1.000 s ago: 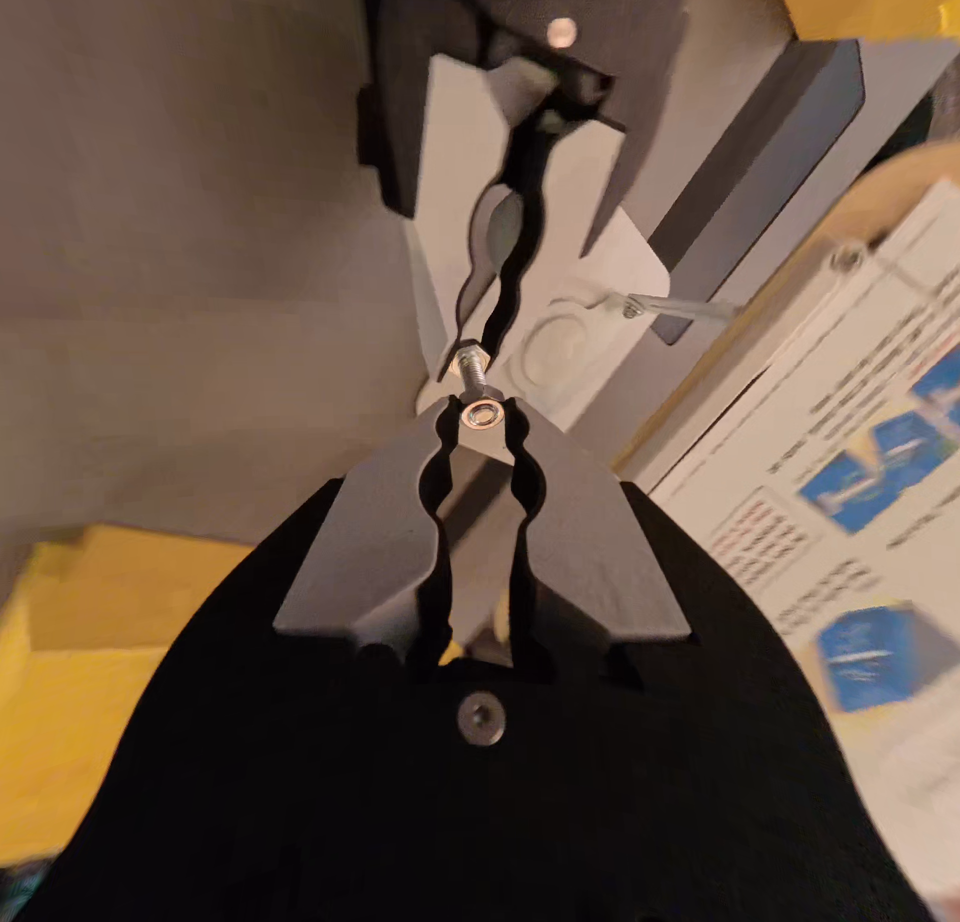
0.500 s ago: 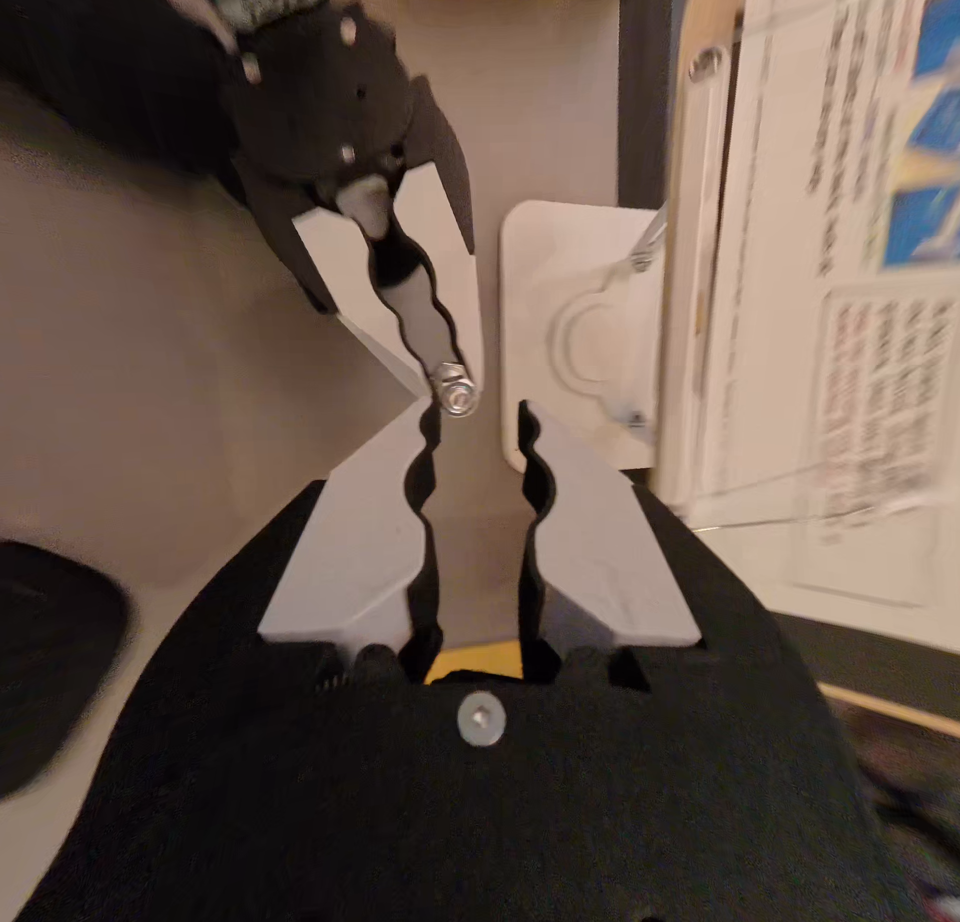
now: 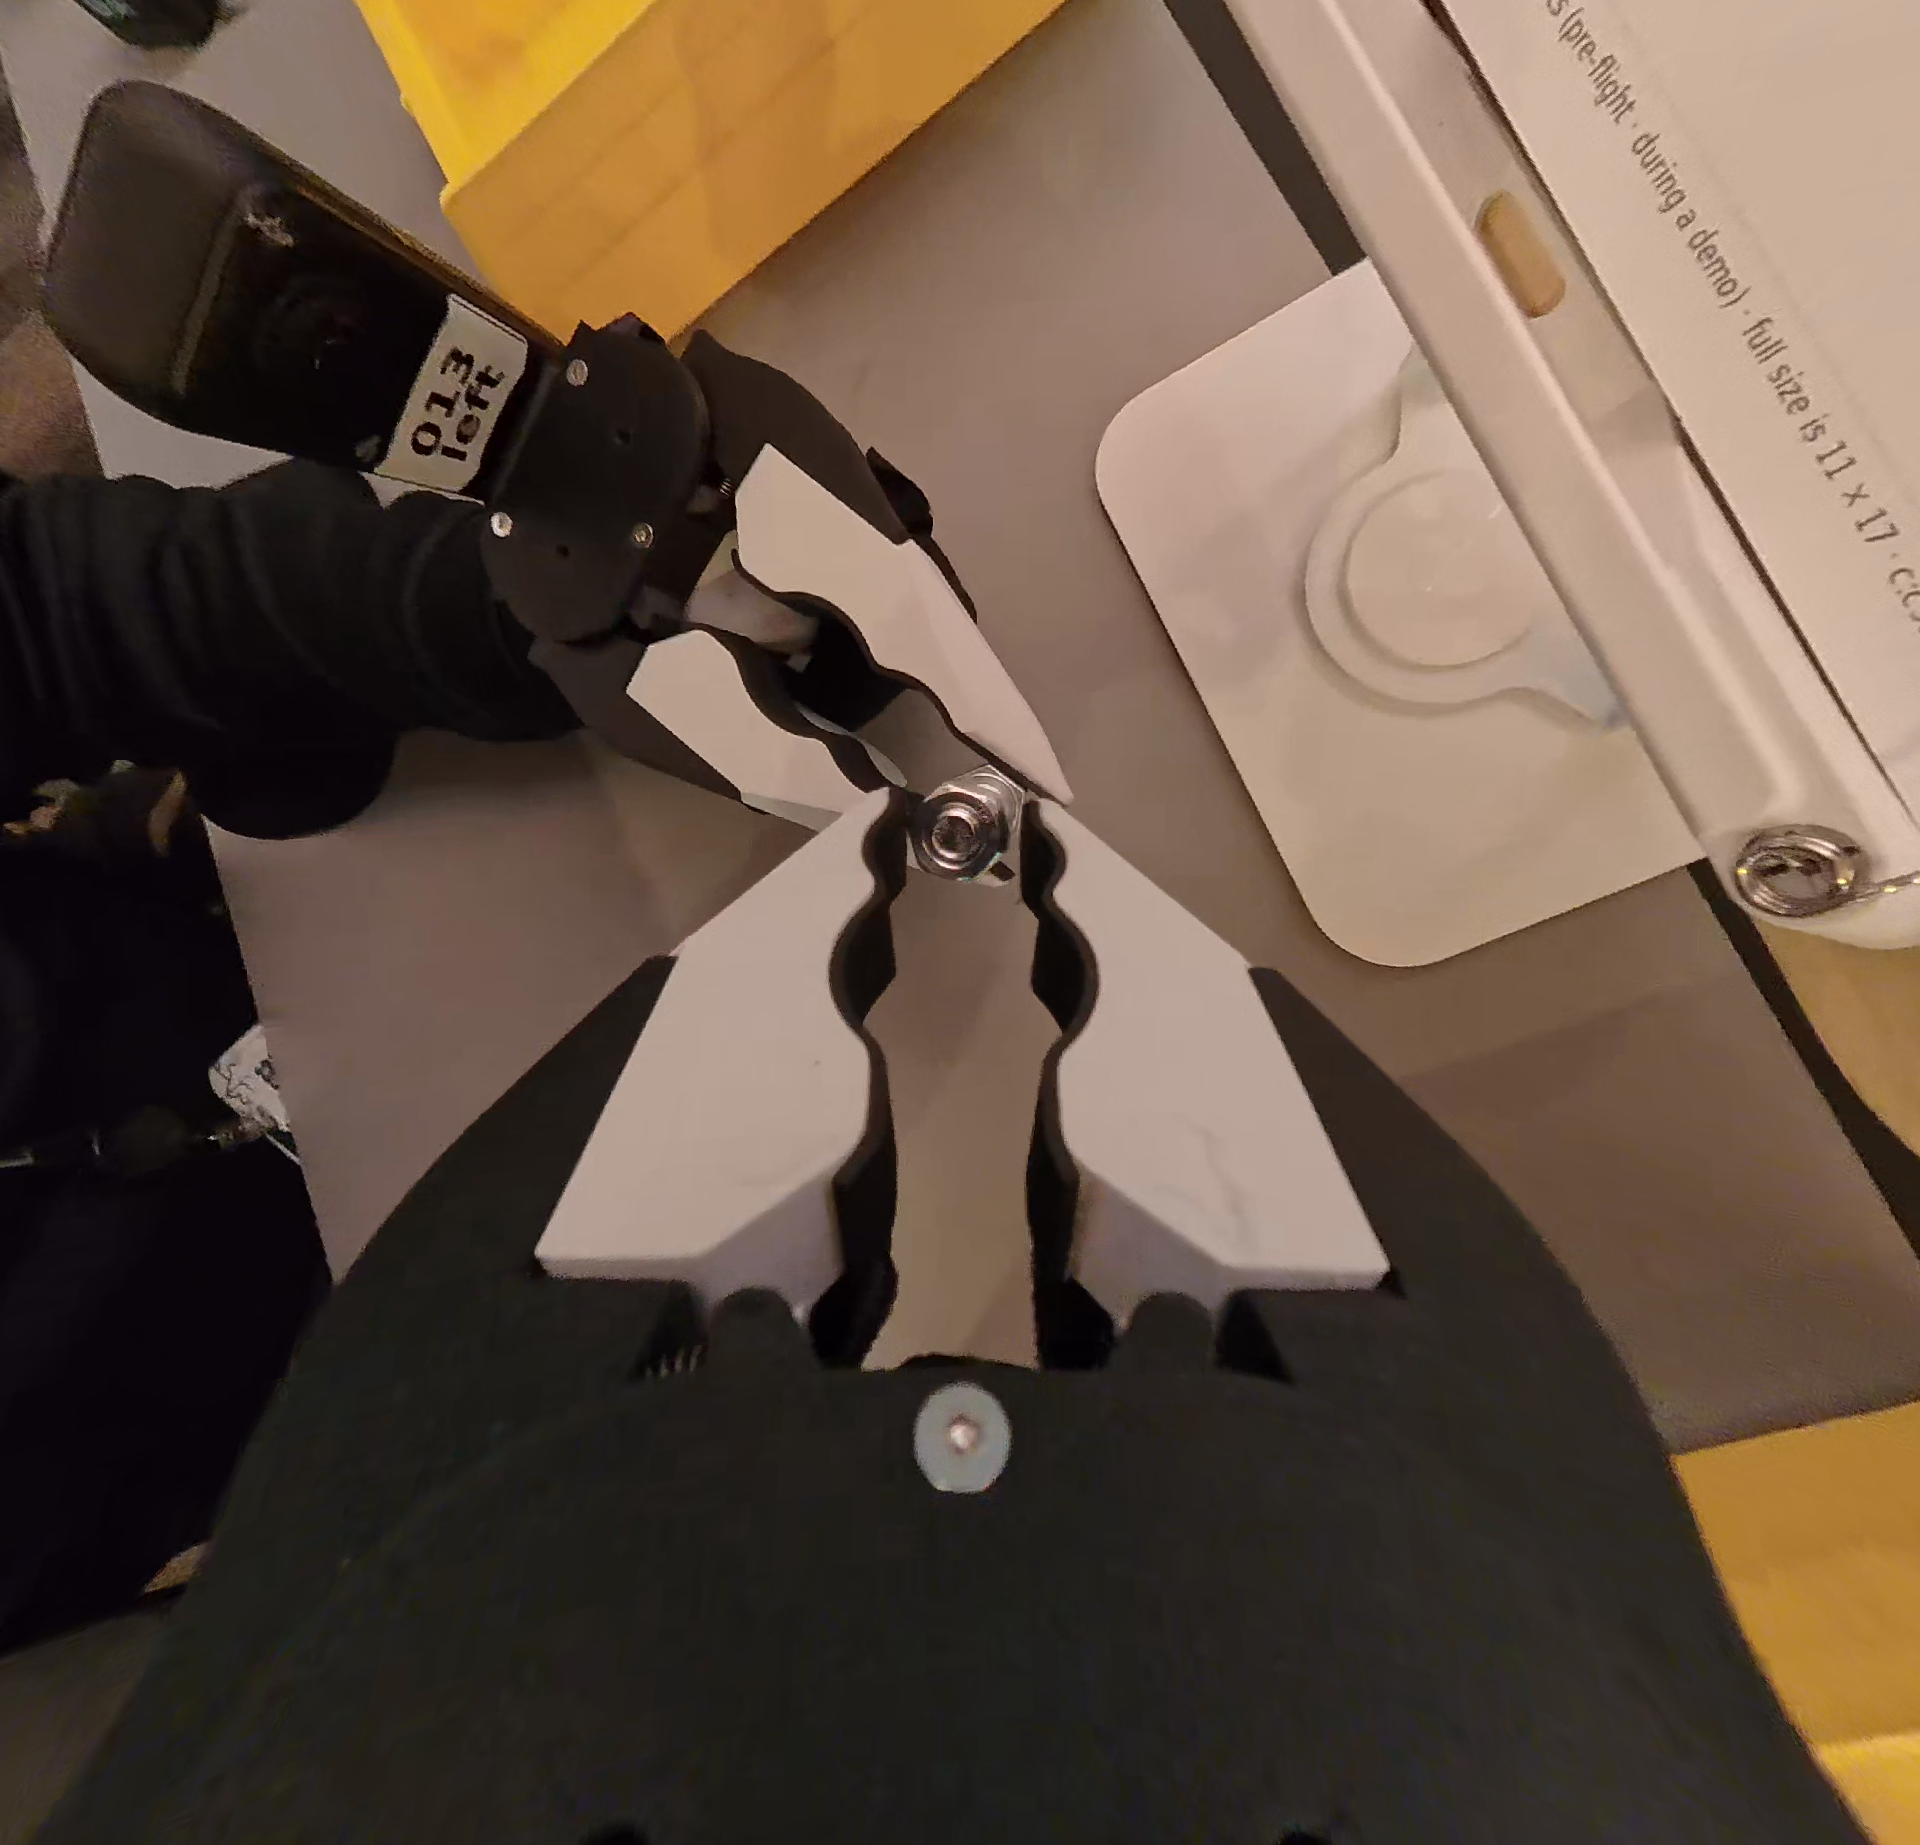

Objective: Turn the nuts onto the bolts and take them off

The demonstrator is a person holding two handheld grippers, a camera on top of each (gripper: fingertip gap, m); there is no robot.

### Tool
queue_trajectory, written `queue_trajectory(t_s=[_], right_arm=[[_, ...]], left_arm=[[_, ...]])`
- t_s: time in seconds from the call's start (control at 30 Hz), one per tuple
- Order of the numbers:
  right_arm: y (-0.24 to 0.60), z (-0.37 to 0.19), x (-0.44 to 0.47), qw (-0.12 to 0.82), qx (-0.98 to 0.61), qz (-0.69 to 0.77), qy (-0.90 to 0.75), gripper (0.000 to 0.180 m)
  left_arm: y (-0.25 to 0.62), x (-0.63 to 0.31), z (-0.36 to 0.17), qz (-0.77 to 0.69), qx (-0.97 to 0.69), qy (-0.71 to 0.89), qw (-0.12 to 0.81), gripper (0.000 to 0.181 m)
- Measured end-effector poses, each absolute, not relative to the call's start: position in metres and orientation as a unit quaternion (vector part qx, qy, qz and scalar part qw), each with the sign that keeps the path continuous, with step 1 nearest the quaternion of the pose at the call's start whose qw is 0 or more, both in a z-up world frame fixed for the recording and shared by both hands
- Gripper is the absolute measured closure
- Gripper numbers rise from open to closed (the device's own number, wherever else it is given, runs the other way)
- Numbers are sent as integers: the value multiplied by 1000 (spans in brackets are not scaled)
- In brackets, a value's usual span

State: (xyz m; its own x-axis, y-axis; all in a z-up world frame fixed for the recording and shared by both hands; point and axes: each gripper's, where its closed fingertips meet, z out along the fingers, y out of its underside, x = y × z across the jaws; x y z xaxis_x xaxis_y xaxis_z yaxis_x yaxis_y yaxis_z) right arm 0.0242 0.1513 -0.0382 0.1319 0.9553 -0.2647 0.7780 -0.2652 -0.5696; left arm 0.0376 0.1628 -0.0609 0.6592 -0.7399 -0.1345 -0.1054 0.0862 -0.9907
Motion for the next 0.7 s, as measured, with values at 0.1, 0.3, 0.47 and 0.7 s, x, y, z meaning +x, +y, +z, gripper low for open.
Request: queue_trajectory(t_s=[0.1, 0.3, 0.47, 0.7], right_arm=[[151, -39, 24, 145, -737, 302, -587, 162], [150, -40, 24, 146, -701, 271, -644, 163], [149, -44, 26, 147, -608, 192, -756, 164], [152, -46, 28, 170, -395, -23, -903, 164]], left_arm=[[163, 37, -62, -240, -633, 335, 655, 165], [163, 39, -63, -243, -634, 336, 653, 165], [163, 40, -66, -246, -636, 338, 648, 165], [164, 39, -67, -250, -637, 337, 647, 165]])
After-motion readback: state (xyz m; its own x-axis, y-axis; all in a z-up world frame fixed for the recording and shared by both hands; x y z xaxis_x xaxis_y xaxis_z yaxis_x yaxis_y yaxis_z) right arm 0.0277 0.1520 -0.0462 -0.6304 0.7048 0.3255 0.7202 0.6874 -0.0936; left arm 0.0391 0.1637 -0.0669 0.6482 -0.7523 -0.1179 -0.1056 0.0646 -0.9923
